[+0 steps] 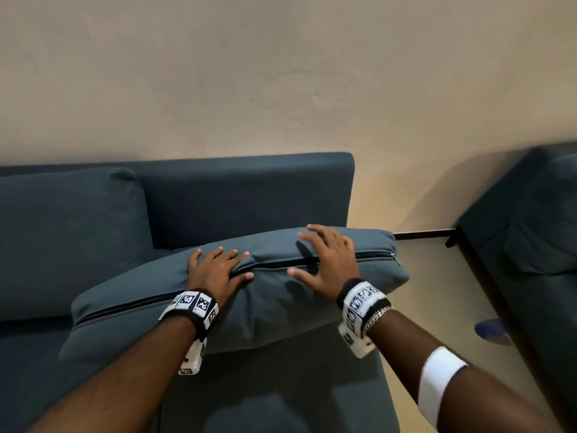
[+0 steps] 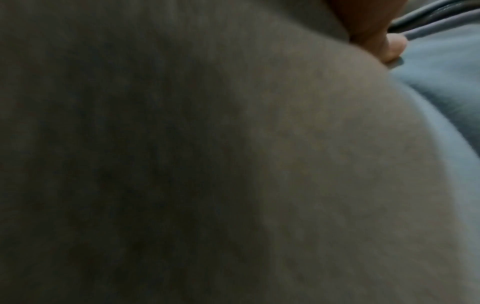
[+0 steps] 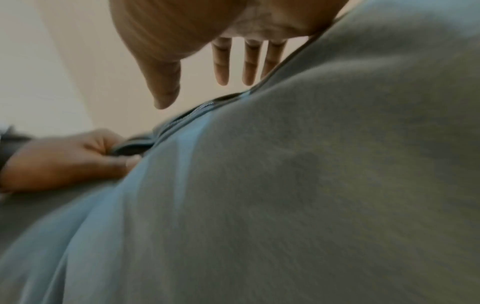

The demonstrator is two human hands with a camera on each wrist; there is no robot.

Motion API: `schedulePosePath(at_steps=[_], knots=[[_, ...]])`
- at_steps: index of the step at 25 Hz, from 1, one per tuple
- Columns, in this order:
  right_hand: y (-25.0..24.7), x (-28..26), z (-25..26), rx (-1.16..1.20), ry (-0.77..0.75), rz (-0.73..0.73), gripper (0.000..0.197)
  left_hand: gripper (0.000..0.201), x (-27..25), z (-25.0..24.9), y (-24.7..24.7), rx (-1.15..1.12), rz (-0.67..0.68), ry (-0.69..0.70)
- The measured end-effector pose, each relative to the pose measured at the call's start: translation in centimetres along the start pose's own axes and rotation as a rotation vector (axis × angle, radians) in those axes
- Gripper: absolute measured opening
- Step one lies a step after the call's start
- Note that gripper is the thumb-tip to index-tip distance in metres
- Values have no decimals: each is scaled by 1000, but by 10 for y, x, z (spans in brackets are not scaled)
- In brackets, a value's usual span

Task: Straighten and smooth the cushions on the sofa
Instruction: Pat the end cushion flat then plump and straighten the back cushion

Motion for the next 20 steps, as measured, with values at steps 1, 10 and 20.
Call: schedulePosePath(at_steps=[1, 10, 20], knots=[[-2, -10, -5, -73, -56, -7, 62, 87, -2, -5, -8, -9, -55, 22], [-50, -12, 2, -17, -140, -229, 11, 76, -22, -17, -75, -60, -300, 90], [-26, 25, -19, -67, 76, 71, 64, 99, -8, 1, -4, -61, 102, -2]])
Point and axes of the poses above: each hand's wrist, its own x-axis towards the middle knuckle, its own y-axis out of the palm, z = x × y, the point moved 7 cm from there along x, towards the middle knuckle, and after that the axes turned 7 degrees about y, right-handed, at the moved point
